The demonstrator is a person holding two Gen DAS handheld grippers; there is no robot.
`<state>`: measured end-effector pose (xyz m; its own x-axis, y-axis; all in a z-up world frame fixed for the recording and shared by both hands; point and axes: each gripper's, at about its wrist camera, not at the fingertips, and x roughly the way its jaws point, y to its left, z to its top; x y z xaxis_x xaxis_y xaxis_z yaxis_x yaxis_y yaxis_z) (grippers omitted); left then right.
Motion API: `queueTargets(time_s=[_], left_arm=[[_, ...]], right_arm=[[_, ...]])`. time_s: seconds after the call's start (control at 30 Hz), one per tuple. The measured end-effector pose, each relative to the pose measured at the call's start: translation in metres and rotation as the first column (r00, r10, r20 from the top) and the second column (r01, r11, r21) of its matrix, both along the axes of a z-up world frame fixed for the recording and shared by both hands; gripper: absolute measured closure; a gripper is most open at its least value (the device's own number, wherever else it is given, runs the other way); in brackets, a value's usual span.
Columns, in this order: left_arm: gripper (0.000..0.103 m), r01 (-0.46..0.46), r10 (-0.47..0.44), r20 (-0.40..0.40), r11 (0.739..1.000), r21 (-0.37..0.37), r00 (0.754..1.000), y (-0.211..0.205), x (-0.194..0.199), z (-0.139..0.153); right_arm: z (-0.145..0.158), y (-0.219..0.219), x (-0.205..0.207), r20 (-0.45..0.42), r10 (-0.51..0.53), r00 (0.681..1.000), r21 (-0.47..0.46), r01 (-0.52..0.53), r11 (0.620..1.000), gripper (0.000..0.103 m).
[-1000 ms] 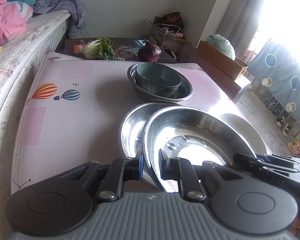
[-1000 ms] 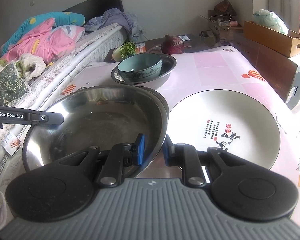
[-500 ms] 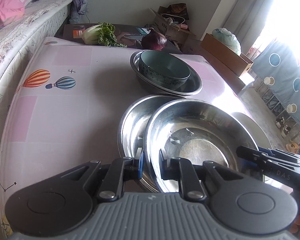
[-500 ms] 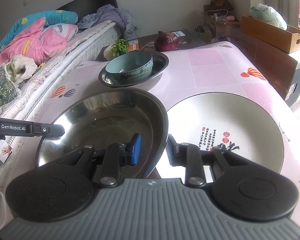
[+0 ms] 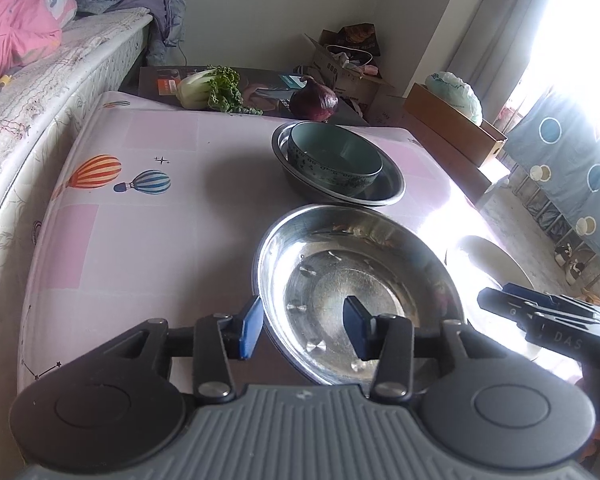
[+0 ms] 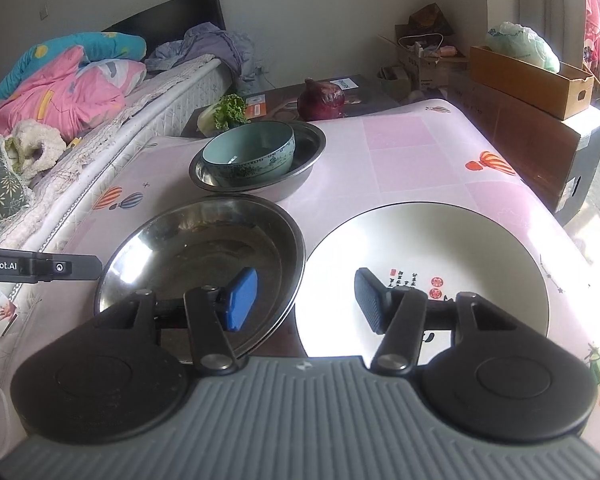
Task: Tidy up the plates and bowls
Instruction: 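Open both tools and move them to the white printed plate, then close both tools on the white plate rim and tilt it up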
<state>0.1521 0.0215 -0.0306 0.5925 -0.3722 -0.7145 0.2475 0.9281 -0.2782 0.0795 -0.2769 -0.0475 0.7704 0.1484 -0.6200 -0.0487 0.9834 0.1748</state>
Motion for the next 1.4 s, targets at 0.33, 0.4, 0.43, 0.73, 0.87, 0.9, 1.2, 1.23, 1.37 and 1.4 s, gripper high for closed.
queueTargets(time_s=[0.33,0.4,0.43,0.73,0.87,0.9,1.2,1.23,1.37,1.4], left_arm=[[0.042,0.001,-0.001,0.010,1.000,0.002,1.000,-0.004,-0.028,0.006],[0.042,0.008,-0.008,0.009,1.000,-0.002,1.000,-0.007,-0.033,0.006],[0.042,0.012,-0.012,0.008,1.000,-0.004,1.000,-0.009,-0.036,0.006],[0.042,0.078,-0.078,0.012,0.997,-0.005,0.997,-0.045,-0.059,0.007],[0.042,0.114,-0.114,0.012,0.993,-0.006,0.993,-0.069,-0.068,0.006],[0.042,0.119,-0.119,0.011,0.993,-0.012,0.993,-0.075,-0.069,0.005],[0.050,0.173,-0.170,0.045,0.982,-0.075,0.984,-0.142,-0.075,-0.013],[0.051,0.175,-0.172,0.046,0.982,-0.076,0.984,-0.149,-0.074,-0.015],[0.058,0.156,-0.153,0.037,0.984,-0.090,0.988,-0.166,-0.071,-0.026],[0.060,0.145,-0.142,0.033,0.985,-0.094,0.989,-0.168,-0.071,-0.029]], right_arm=[[-0.001,-0.027,-0.035,-0.021,-0.047,0.999,0.119,0.050,0.992,0.045],[-0.001,-0.031,-0.043,-0.021,-0.060,0.998,0.123,0.062,0.990,0.045],[0.000,-0.033,-0.049,-0.020,-0.068,0.997,0.125,0.070,0.990,0.045],[0.006,-0.065,-0.085,0.009,-0.103,0.995,0.174,0.100,0.980,0.045],[0.005,-0.088,-0.099,0.024,-0.103,0.994,0.192,0.096,0.977,0.045],[0.005,-0.095,-0.101,0.031,-0.102,0.994,0.194,0.094,0.977,0.045],[-0.006,-0.177,-0.104,0.060,-0.067,0.996,0.220,0.052,0.974,0.045],[-0.011,-0.190,-0.099,0.060,-0.060,0.996,0.243,0.044,0.969,0.046],[-0.029,-0.223,-0.078,0.030,-0.047,0.998,0.319,0.035,0.947,0.051],[-0.033,-0.228,-0.071,0.019,-0.044,0.999,0.327,0.036,0.944,0.052]])
